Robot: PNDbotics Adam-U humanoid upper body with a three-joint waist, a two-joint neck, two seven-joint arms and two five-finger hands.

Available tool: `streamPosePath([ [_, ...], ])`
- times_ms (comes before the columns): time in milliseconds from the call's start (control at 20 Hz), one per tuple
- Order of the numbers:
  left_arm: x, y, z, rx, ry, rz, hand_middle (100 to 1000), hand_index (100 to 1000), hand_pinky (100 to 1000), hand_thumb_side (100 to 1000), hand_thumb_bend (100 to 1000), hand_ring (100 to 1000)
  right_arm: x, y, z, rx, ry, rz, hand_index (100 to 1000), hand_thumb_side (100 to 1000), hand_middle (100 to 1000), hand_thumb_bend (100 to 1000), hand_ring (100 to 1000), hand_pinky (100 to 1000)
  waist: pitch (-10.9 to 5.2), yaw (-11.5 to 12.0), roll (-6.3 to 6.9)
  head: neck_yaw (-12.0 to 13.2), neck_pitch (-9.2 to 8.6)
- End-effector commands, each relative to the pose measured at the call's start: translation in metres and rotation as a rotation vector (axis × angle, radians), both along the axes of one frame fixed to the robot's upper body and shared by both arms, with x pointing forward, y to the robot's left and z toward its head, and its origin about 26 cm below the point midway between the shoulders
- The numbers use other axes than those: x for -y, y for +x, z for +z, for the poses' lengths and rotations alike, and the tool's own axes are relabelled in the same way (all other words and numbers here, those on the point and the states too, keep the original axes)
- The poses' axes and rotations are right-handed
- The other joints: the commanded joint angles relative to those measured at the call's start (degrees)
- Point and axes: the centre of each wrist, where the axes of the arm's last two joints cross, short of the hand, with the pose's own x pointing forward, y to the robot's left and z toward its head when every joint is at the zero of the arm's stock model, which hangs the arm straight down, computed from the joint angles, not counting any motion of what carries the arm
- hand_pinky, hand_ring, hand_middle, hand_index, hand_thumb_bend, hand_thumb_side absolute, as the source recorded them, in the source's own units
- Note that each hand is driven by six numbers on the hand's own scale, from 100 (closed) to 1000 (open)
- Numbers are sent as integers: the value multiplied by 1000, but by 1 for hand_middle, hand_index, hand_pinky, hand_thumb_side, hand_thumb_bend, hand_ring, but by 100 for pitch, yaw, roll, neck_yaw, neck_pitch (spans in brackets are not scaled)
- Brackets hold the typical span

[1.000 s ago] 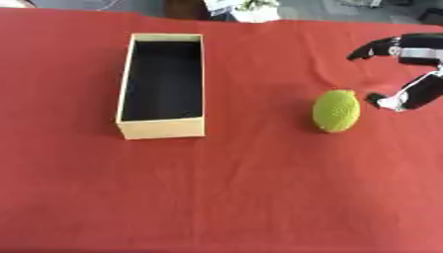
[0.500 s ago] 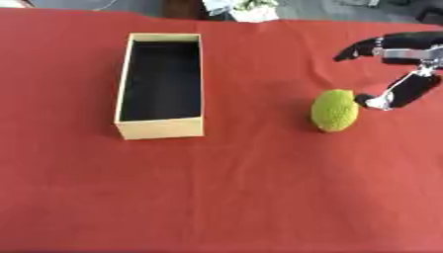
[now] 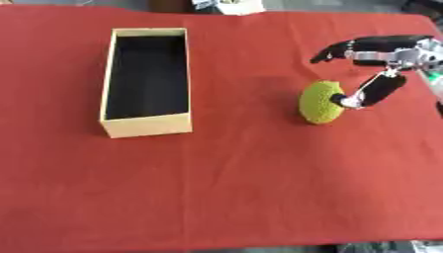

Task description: Pick up objects on the table and place them in the box.

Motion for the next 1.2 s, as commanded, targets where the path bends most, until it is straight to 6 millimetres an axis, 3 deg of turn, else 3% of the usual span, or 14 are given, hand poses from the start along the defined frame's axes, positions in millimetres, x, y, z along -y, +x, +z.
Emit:
streamPosePath([
  [50, 1, 0, 7, 22, 18, -7, 851, 685, 592, 727, 195, 830, 4, -1, 8, 18, -13, -7, 1000, 226, 948, 199, 956, 964, -76, 8, 16, -99, 45],
  [450, 3, 1, 7, 25, 14, -14, 852, 685, 592, 729, 194, 832, -2, 5, -3, 11, -25, -21, 1000, 187, 956, 233, 958, 965, -17, 30, 47, -105, -6],
  [850, 4, 1, 7, 26, 12, -17, 853, 685, 591, 730, 194, 832, -1, 11, -13, -11, -14, -52, 1000, 100, 958, 209, 955, 957, 16, 45, 54, 22, -65],
  [1200, 4, 1, 7, 25, 12, -16, 853, 685, 592, 730, 194, 833, 4, 12, -16, -12, -33, -98, 1000, 100, 917, 194, 938, 943, 29, 49, 52, 66, -90],
])
